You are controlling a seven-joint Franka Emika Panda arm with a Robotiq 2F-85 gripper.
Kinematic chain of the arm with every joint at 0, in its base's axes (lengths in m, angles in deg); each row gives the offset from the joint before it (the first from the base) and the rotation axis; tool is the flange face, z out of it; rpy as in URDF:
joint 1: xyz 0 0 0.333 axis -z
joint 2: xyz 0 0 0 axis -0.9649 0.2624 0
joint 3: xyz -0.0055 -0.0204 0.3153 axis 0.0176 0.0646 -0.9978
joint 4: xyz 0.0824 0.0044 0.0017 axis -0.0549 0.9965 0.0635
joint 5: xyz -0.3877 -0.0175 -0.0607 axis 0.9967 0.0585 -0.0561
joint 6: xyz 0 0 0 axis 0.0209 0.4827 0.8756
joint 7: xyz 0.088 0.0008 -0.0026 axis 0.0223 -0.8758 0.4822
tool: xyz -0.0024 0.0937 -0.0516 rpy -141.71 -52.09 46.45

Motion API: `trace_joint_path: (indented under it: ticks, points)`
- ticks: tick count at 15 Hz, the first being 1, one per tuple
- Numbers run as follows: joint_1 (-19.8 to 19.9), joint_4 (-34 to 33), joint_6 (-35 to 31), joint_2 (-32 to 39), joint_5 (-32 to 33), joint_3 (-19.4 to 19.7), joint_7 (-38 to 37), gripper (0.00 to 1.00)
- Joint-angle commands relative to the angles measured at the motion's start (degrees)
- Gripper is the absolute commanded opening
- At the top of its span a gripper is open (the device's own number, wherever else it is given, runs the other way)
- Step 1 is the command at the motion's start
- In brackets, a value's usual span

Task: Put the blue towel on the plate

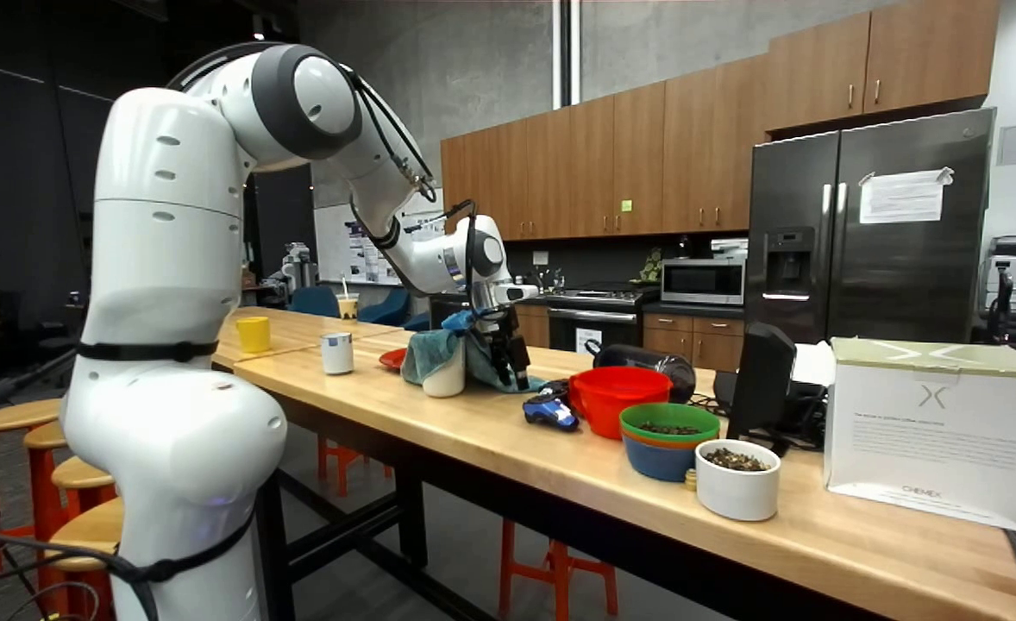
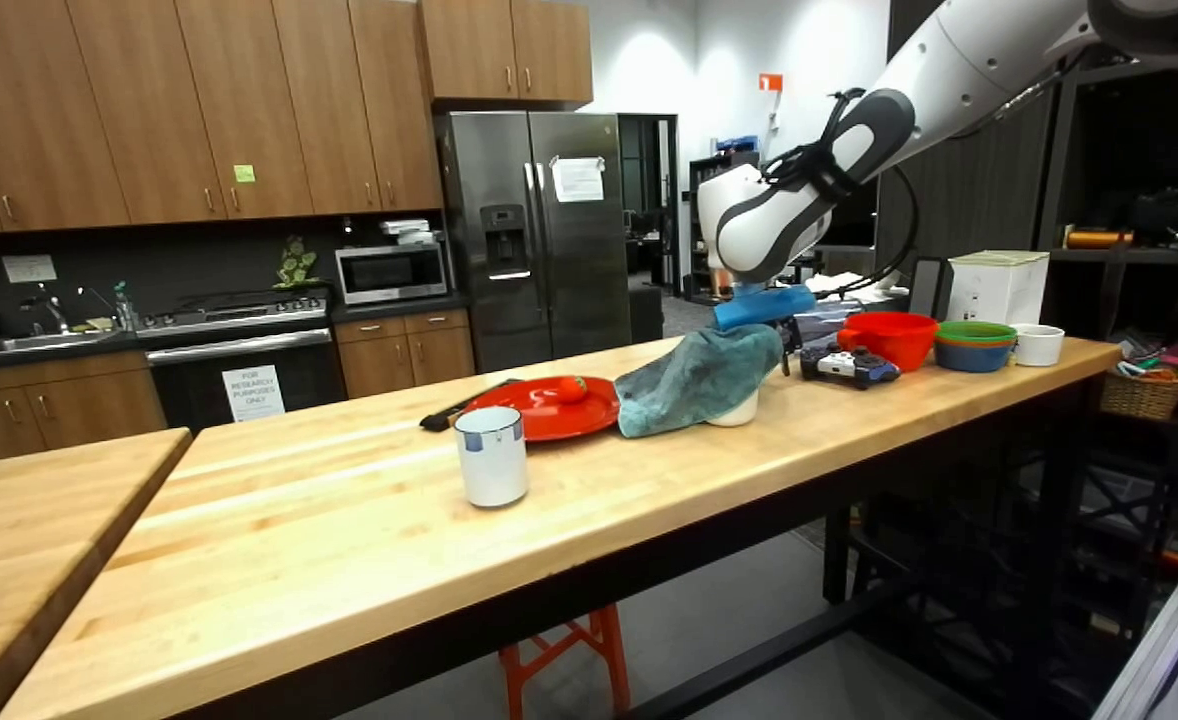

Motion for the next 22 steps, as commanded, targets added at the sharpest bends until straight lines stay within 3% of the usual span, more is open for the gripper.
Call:
trace_joint_path:
  ticks: [1, 7, 8, 10, 18, 19, 22]
  points:
    - [-0.7, -0.1, 0.1, 0.0, -0.2, 0.7, 0.1, 1.0]
    - [-0.7, -0.2, -0.3, -0.2, 0.0, 0.8, -0.1, 1.0]
    - [-0.6, -0.1, -0.5, -0.3, -0.1, 0.8, -0.1, 0.75]
    - [-0.6, -0.2, -1.2, -0.4, -0.1, 0.8, -0.2, 0.68]
    - [-0.8, -0.3, -2.8, -0.6, -0.2, 0.8, -0.1, 0.05]
    - [-0.8, -0.3, -2.9, -0.7, -0.2, 0.8, -0.1, 0.01]
    - [-0.9, -0.4, -3.1, -0.8, -0.2, 0.8, -0.1, 0.0]
